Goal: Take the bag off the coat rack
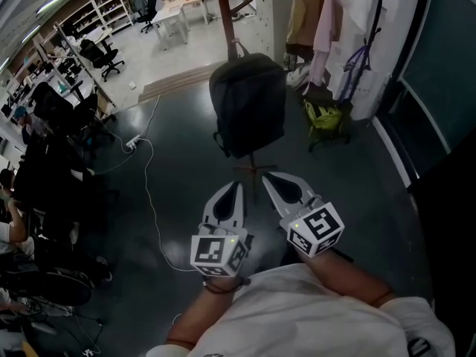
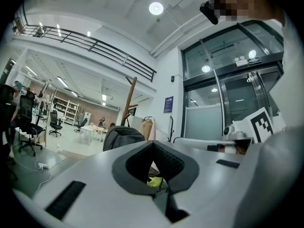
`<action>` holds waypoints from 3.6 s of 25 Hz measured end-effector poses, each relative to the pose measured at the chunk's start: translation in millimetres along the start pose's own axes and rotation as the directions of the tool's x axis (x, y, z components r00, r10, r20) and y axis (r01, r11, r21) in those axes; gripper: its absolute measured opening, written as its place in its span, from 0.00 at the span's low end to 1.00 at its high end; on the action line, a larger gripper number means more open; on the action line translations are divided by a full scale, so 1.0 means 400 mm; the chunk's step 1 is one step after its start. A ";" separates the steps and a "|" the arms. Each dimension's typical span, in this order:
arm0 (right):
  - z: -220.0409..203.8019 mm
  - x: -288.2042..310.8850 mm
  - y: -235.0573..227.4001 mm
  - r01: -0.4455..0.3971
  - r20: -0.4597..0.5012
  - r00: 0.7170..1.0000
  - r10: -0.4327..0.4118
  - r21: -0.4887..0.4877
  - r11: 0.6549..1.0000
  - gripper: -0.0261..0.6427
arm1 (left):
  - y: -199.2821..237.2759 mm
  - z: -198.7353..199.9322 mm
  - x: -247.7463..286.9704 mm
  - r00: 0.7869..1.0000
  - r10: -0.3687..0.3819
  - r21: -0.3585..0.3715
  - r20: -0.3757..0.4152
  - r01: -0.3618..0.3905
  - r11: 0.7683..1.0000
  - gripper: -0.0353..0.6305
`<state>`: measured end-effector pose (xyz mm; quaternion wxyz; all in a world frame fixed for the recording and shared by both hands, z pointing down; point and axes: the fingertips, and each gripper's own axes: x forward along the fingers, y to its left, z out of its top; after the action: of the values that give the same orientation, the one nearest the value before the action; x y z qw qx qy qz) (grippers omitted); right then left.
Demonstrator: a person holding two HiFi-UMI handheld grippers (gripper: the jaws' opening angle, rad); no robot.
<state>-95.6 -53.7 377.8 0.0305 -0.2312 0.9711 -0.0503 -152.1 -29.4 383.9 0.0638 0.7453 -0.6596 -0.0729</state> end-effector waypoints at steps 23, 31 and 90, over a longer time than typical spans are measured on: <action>0.064 0.245 -0.401 -0.156 -0.010 0.988 0.156 -0.053 0.986 0.04 | 0.062 0.023 0.462 0.993 0.115 -0.004 0.039 -0.115 0.993 0.06; 0.063 0.261 -0.539 -0.186 -0.022 0.982 0.185 -0.043 0.982 0.04 | 0.035 -0.004 0.584 0.990 0.136 -0.018 0.041 -0.135 0.991 0.06; 0.195 0.932 -0.817 0.049 0.011 0.999 -0.048 -0.183 0.982 0.10 | 0.545 0.183 0.972 0.999 -0.054 -0.025 0.004 0.054 0.998 0.06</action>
<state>-275.6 -519.0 323.7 0.0108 -0.2568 0.9656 0.0391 -332.1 -441.6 344.2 0.0703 0.7618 -0.6385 -0.0841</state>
